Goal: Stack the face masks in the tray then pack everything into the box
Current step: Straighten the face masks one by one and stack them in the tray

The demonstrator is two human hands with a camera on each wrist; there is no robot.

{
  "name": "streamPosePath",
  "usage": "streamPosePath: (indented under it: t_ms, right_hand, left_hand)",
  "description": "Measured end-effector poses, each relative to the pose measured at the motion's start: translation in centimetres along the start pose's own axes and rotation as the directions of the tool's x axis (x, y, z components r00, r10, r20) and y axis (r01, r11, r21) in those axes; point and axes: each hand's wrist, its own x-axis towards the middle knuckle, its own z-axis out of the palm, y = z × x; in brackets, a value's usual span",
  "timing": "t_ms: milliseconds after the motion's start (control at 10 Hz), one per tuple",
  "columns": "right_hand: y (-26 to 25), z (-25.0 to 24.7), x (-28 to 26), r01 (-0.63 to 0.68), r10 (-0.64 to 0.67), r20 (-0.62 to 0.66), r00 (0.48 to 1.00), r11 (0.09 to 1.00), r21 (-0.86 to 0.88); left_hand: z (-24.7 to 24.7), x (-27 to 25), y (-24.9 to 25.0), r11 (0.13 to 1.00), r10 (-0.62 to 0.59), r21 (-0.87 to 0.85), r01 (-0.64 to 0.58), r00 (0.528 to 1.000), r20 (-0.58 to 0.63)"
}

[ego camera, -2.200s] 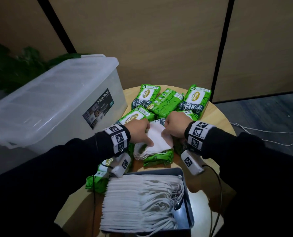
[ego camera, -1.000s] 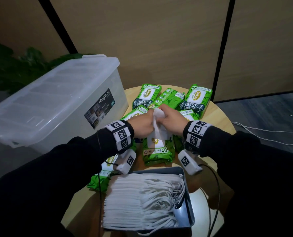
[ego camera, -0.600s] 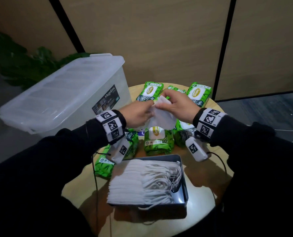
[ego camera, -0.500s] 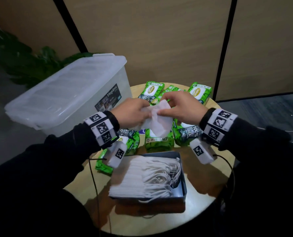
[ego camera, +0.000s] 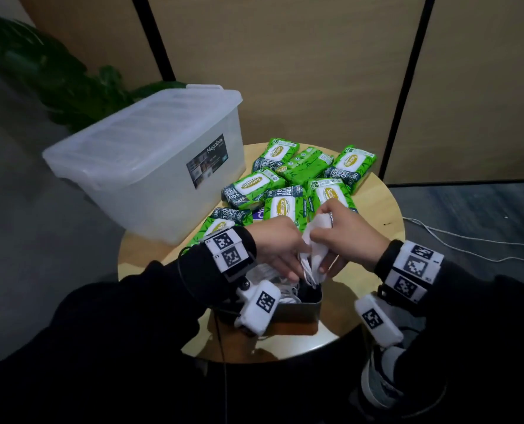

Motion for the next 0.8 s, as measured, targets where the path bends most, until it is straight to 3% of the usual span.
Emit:
streamPosePath:
  t_ms: [100,300,400,500,600,700,800]
  right_hand:
    - [0.4,0.6,-1.3,-0.074,0.059,0.135,0.989,0.991,0.116]
    - [0.3,0.6,-1.3,-0.125,0.083,0.232,0.969,0.977,0.174]
    - [0.9,1.0,-0.8,-0.129,0.135,0.241,0.961,0.991,-0.044]
    - [1.9,1.3,-0.5,-0.079,0.140,0.154,0.978,0.934,-0.348]
    - [2.4,1.2,-0.2,-0.068,0.124,0.134,0.983,0.931,-0.359]
    - [2.8,1.2,0.0,0.002,0.041,0.109,0.993,0.931,-0.365]
    - [3.7,2.1,0.2,0.076,0.071,0.270,0.960,0.865,-0.497]
  left_hand:
    - [0.4,-0.4,-0.5,0.997,-0.040,0.060,0.039,0.999,0.017]
    - [-0.7,-1.9,-0.5,0.989,-0.048,0.140,0.044,0.998,0.027]
    - [0.2,-2.2,-0.7,0.972,-0.066,0.230,0.047,0.995,0.075]
    - [1.6,-1.4,-0.9,0.975,-0.108,0.195,0.107,0.994,-0.005]
    - [-0.2,-0.3,-1.2,0.779,0.346,0.471,-0.414,0.910,0.226]
    - [-0.7,0.5,-1.5,0.867,0.197,0.398,-0.299,0.940,0.278]
    - [0.3,0.1,-0.9,0.939,-0.012,0.344,-0.006,0.999,0.049]
